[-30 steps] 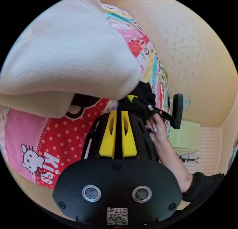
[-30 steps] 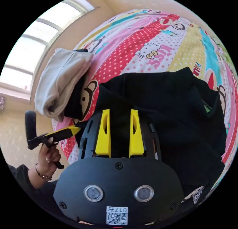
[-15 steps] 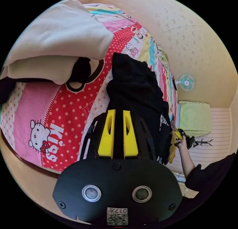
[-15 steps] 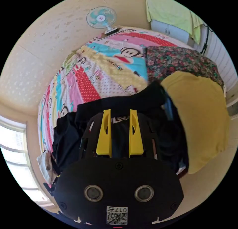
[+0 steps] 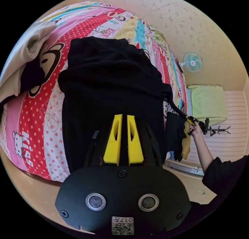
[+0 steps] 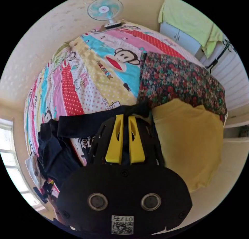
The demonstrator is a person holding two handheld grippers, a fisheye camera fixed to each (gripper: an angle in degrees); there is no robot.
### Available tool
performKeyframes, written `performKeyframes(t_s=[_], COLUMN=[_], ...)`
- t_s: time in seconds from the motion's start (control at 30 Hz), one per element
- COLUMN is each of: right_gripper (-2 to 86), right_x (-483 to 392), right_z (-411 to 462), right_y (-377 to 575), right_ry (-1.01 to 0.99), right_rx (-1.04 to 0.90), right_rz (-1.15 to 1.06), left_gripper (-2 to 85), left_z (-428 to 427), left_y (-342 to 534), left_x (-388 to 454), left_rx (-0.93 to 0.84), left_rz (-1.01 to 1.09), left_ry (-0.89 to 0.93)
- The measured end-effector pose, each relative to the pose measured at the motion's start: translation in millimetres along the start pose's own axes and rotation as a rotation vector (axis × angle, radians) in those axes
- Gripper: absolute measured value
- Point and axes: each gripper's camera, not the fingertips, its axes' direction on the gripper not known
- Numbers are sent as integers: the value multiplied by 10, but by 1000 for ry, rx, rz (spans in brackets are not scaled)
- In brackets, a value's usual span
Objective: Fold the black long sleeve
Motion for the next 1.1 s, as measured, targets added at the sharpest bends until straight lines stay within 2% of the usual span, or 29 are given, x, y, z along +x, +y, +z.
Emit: performKeyframes(t_s=[0.13, 0.27, 0.4, 0.5, 0.57, 0.63, 0.7, 0.77, 0.83, 0.9, 0.97, 1.03, 1.07, 1.1], right_gripper=[31, 27, 25, 22, 21, 21, 21, 22, 23, 26, 30, 36, 42, 49], right_x=[54, 367, 727, 867, 819, 579, 30, -454, -1013, -1830, -2443, -3060, -3484, -3869], right_z=[-226, 125, 141, 174, 96, -169, -674, -1034, -1319, -1539, -1536, -1334, -1085, -777], right_y=[-119, -284, -261, -200, -176, -168, -87, 62, 279, 663, 1051, 1484, 1768, 2042], right_ry=[62, -45, -181, -222, -219, -185, -67, -53, -161, -359, -563, -783, -906, -945], right_rx=[-34, -314, -250, -205, -147, -41, 145, 277, 366, 410, 406, 321, 190, 16], right_rz=[-136, -112, 62, 187, 190, 104, -89, -208, -378, -585, -685, -764, -837, -921], left_gripper=[40, 40, 40, 40, 40, 40, 40, 42, 49, 52, 54, 59, 63, 69], left_z=[130, 237, 244, 232, 216, 191, 191, 229, 276, 328, 375, 434, 467, 474], left_y=[42, 84, 136, 161, 168, 175, 191, 211, 246, 309, 358, 402, 426, 448], left_x=[-25, -180, -357, -475, -547, -609, -672, -699, -703, -676, -658, -661, -682, -723], left_rx=[-17, -28, -25, -34, -39, -34, -34, -47, -58, -64, -73, -89, -103, -113], left_rz=[-8, -48, -69, -72, -77, -77, -75, -72, -65, -45, -32, -25, -29, -42], left_ry=[27, 66, 84, 68, 65, 70, 69, 73, 91, 115, 117, 109, 97, 86])
